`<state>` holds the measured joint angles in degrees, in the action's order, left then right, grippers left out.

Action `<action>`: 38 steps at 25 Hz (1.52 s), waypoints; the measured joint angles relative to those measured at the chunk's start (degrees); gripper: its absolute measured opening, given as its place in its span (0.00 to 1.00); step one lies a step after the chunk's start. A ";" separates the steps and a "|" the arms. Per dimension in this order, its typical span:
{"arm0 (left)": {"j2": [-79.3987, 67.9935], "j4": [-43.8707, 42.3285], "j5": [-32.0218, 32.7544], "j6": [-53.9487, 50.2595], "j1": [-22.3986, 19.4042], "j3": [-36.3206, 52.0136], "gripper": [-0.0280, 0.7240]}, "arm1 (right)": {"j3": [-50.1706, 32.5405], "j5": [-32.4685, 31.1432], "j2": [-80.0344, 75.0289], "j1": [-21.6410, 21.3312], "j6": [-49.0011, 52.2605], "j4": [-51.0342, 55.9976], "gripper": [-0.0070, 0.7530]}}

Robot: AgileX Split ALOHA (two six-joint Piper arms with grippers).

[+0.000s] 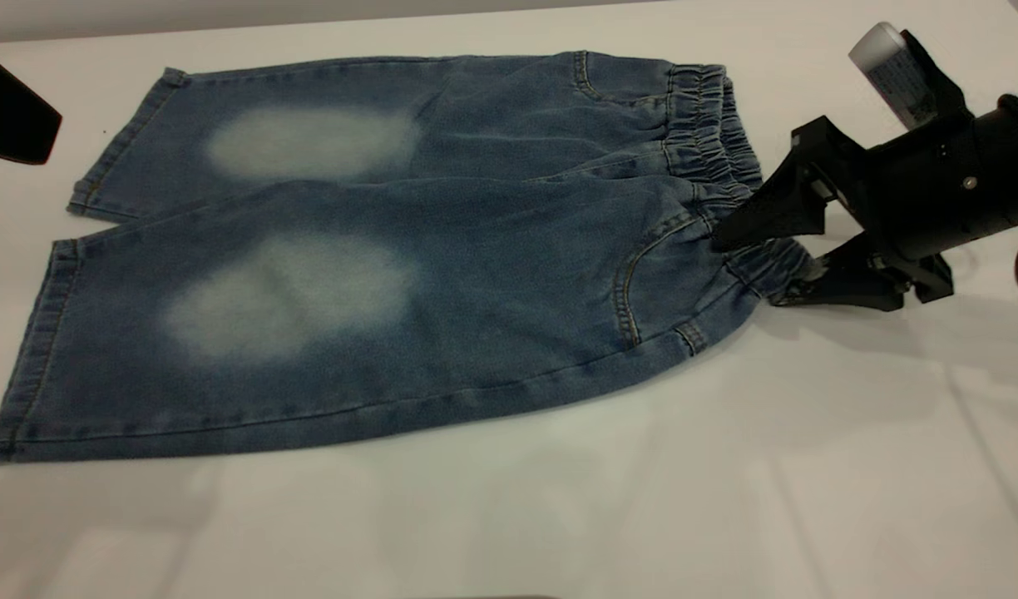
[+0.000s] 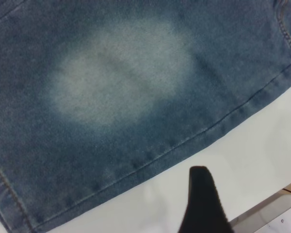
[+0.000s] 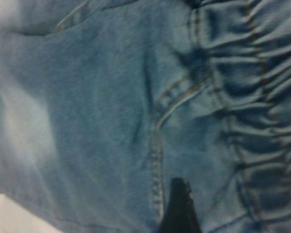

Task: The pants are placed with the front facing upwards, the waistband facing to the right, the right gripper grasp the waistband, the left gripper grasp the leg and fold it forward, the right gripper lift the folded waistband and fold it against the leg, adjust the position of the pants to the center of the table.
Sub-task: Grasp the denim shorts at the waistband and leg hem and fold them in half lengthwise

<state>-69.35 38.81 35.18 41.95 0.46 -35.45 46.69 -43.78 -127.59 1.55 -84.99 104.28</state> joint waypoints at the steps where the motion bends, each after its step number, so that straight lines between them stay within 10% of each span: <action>1: 0.00 0.00 0.00 0.26 0.00 0.00 0.60 | 0.00 -0.18 -0.31 0.00 -0.13 0.14 0.64; 13: 0.00 -14.62 4.69 -9.02 0.00 0.00 0.60 | 0.00 2.22 -0.93 0.00 0.20 0.32 0.07; 20: 0.00 -30.84 10.14 -15.00 0.00 3.17 0.60 | 0.00 -0.99 -0.93 0.00 0.61 0.32 0.06; 27: 0.00 -45.83 -2.55 -16.53 0.00 13.26 0.61 | 0.00 -1.24 -0.93 0.00 1.87 0.32 0.06; 38: -9.96 -46.78 -14.63 -15.12 0.00 12.92 0.61 | 0.00 -1.34 -0.93 0.00 1.89 0.32 0.06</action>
<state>-79.32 -7.97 20.55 26.83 0.46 -22.54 46.69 -45.13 -128.52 1.55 -83.10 104.60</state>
